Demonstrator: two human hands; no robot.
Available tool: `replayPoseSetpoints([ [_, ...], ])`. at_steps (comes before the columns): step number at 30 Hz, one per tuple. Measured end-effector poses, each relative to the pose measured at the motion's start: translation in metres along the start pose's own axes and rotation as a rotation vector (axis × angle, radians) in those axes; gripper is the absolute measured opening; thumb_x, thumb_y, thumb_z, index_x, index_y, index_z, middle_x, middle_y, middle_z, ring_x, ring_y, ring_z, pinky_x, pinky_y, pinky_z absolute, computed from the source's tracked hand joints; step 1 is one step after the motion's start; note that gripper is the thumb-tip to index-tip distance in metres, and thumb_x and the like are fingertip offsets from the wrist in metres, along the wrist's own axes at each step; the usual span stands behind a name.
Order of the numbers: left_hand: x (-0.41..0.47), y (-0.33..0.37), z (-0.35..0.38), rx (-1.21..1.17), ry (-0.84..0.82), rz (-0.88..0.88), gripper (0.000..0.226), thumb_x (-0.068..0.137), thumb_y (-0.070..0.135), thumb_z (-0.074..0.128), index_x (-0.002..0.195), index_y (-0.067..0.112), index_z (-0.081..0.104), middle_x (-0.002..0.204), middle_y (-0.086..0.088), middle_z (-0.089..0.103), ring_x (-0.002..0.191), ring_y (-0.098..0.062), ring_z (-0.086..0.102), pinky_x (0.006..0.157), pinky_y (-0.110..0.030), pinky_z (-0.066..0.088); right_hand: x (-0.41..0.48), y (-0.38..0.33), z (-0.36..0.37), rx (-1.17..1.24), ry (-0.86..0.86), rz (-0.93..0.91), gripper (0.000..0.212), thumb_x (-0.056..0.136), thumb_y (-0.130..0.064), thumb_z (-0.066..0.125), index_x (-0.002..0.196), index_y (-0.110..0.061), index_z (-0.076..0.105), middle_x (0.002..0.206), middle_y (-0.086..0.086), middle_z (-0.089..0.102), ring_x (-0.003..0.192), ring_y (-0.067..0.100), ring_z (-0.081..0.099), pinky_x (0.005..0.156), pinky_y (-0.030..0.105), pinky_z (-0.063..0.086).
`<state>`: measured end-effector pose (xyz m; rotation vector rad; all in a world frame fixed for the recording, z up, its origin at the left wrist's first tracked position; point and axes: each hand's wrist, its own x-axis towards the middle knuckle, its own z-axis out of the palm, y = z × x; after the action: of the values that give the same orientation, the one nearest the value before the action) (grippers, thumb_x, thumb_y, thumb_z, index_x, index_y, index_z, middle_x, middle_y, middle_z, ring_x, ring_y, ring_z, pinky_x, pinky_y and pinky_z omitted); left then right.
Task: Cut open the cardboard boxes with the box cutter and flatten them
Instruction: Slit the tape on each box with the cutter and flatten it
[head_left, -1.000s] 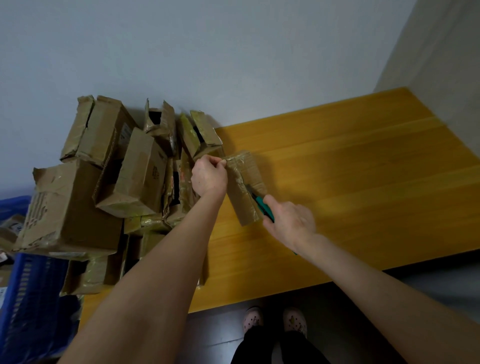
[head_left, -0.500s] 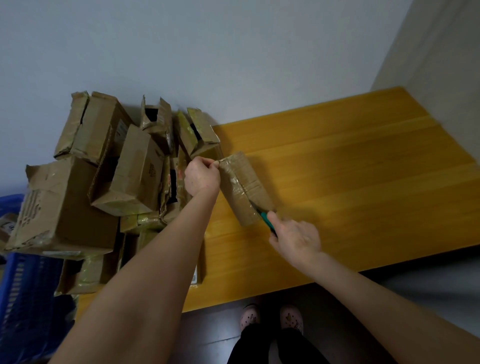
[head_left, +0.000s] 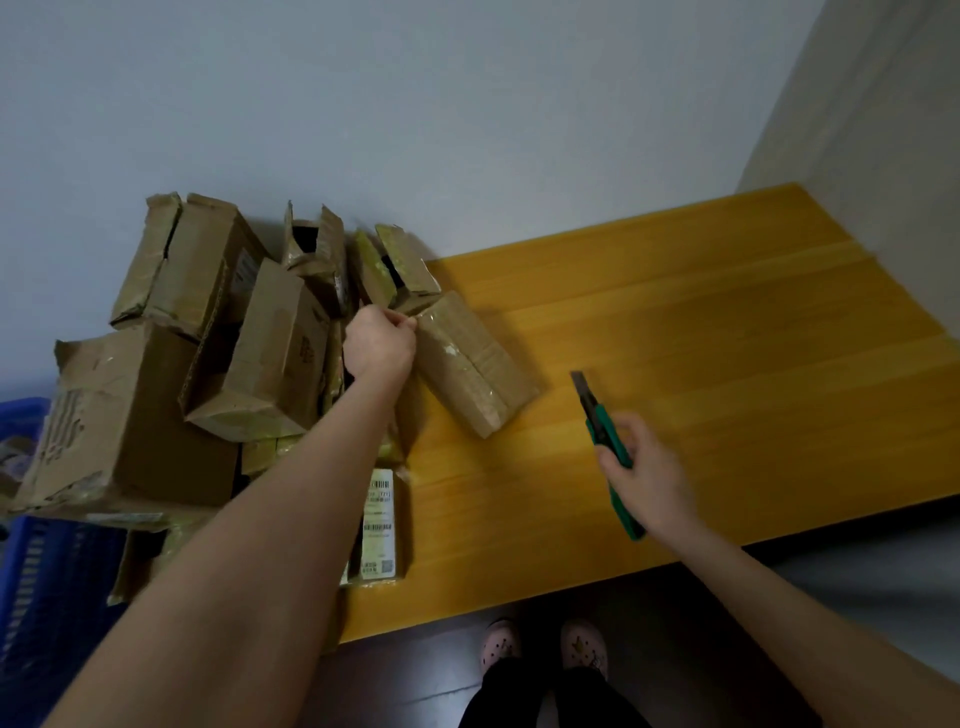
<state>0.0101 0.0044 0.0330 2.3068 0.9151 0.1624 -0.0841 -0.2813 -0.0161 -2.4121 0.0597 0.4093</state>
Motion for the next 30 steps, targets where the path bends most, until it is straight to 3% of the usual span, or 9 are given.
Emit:
replayPoseSetpoints([
  [3,-0.008,-0.005,0.008,-0.013,-0.01,-0.028,0.013,0.093,0.03,0.062,0.095,0.019,0.069,0.091,-0.004,0.07,0.082,-0.022,0.068,0.077,-0.042,0.059,0.03,-0.03,0.01,0.392,0.021,0.125,0.02,0.101,-0.029,0.047,0.114,-0.015,0.047,0.096,0.007,0.064,0.083,0.025,0.066,0.075,0.045,0.056],
  [6,-0.015,-0.008,0.008,-0.051,-0.041,-0.049,0.009,0.092,0.03,0.063,0.086,0.023,0.063,0.091,-0.002,0.069,0.081,-0.021,0.068,0.076,-0.041,0.059,0.045,-0.043,0.027,0.584,0.017,0.236,0.014,0.101,-0.03,0.046,0.106,-0.017,0.046,0.098,0.009,0.064,0.089,0.027,0.067,0.081,0.049,0.055],
  [10,-0.029,-0.013,0.014,0.108,-0.103,0.018,0.011,0.094,0.03,0.06,0.097,0.02,0.062,0.092,0.0,0.065,0.083,-0.018,0.063,0.075,-0.038,0.056,0.061,-0.054,0.03,0.569,0.035,0.26,0.021,0.101,-0.029,0.045,0.11,-0.01,0.048,0.097,0.01,0.062,0.081,0.024,0.063,0.058,0.034,0.05],
  [15,-0.03,-0.007,0.005,0.713,-0.158,0.293,0.032,0.096,0.035,0.057,0.117,0.013,0.05,0.104,-0.007,0.063,0.094,-0.026,0.063,0.066,-0.034,0.046,0.074,-0.057,0.033,0.473,0.046,0.216,0.017,0.102,-0.027,0.044,0.098,-0.011,0.044,0.074,0.0,0.046,0.061,0.013,0.048,0.046,0.024,0.032],
  [17,-0.028,-0.003,0.005,0.941,-0.199,0.376,0.051,0.09,0.035,0.064,0.131,0.012,0.044,0.121,-0.01,0.056,0.108,-0.027,0.058,0.073,-0.035,0.048,0.078,-0.061,0.036,0.487,0.034,0.223,0.018,0.102,-0.028,0.044,0.099,-0.01,0.045,0.076,0.0,0.047,0.064,0.014,0.049,0.047,0.024,0.033],
  [19,-0.025,0.0,0.013,1.008,-0.265,0.465,0.075,0.082,0.033,0.073,0.142,0.011,0.033,0.139,-0.012,0.042,0.125,-0.029,0.045,0.09,-0.037,0.049,0.082,-0.066,0.038,0.531,0.016,0.243,0.022,0.102,-0.028,0.045,0.106,-0.007,0.048,0.083,0.004,0.052,0.071,0.018,0.053,0.05,0.026,0.036],
  [22,-0.021,0.007,0.032,0.97,-0.453,0.659,0.109,0.073,0.036,0.081,0.153,0.014,0.012,0.159,-0.009,0.017,0.147,-0.03,0.016,0.117,-0.046,0.027,0.085,-0.069,0.042,0.576,-0.01,0.255,0.03,0.102,-0.029,0.046,0.114,-0.002,0.053,0.091,0.01,0.059,0.072,0.02,0.056,0.05,0.026,0.038],
  [26,-0.009,0.02,0.051,1.053,-0.665,0.711,0.133,0.07,0.042,0.083,0.153,0.017,-0.017,0.163,-0.005,-0.008,0.149,-0.03,-0.006,0.121,-0.051,0.008,0.085,-0.065,0.041,0.666,-0.025,0.303,0.019,0.101,-0.028,0.048,0.111,-0.013,0.046,0.105,0.012,0.063,0.093,0.027,0.063,0.069,0.035,0.05],
  [30,-0.003,0.022,0.058,1.067,-0.705,0.731,0.13,0.071,0.044,0.082,0.153,0.018,-0.017,0.163,-0.007,-0.004,0.149,-0.03,-0.004,0.12,-0.052,0.007,0.078,-0.061,0.036,0.659,-0.02,0.299,0.018,0.099,-0.028,0.05,0.113,-0.017,0.048,0.1,0.007,0.063,0.089,0.025,0.064,0.075,0.039,0.054],
])
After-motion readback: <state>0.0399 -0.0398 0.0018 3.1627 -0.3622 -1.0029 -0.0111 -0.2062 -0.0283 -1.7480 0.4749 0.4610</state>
